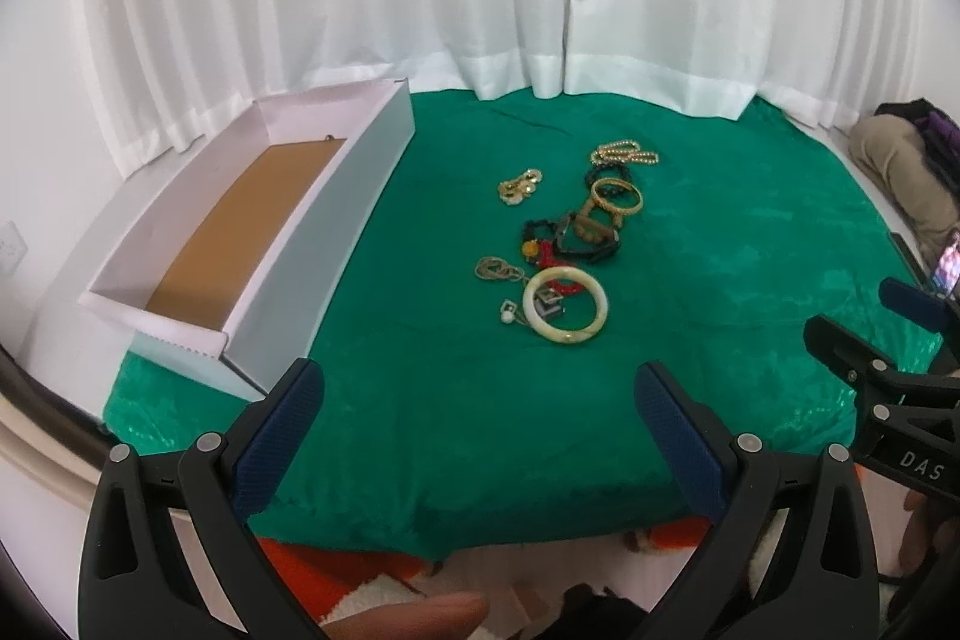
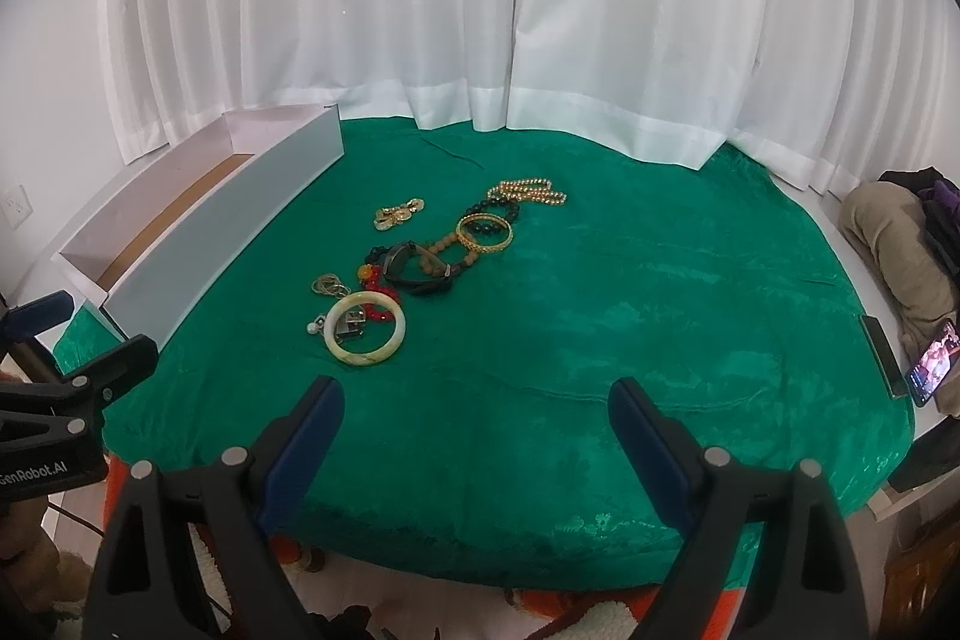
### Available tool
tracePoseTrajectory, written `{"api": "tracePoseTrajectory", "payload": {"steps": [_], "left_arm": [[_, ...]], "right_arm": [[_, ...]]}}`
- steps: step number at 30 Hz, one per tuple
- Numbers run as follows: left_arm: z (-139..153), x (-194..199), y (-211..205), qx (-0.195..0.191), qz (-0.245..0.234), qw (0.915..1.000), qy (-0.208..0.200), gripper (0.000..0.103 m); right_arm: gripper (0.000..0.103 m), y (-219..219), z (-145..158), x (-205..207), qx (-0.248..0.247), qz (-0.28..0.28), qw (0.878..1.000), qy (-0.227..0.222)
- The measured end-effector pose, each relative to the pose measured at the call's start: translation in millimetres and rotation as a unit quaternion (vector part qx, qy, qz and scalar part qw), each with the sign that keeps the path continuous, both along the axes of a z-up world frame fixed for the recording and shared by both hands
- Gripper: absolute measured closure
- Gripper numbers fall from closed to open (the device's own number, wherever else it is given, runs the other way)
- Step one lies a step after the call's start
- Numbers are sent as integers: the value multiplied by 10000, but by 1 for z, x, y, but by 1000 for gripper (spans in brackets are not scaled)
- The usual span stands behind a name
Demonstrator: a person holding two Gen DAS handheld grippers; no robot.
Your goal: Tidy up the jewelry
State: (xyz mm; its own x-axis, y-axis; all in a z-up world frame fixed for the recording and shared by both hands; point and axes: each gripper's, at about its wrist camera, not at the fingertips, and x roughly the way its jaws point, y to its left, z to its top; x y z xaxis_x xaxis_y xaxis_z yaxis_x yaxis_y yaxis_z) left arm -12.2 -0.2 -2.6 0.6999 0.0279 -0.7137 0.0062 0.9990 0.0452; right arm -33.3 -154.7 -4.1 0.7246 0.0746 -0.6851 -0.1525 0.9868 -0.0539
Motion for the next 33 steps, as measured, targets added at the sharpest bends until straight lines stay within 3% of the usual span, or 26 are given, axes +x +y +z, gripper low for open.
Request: {"api": "tracePoseTrajectory", "payload": {"steps": [33], "left_arm": [[2,0,-6,-4,-27,10000,66,0]], "right_arm": [[11,2,2,-1,53,42,10000,15]]}}
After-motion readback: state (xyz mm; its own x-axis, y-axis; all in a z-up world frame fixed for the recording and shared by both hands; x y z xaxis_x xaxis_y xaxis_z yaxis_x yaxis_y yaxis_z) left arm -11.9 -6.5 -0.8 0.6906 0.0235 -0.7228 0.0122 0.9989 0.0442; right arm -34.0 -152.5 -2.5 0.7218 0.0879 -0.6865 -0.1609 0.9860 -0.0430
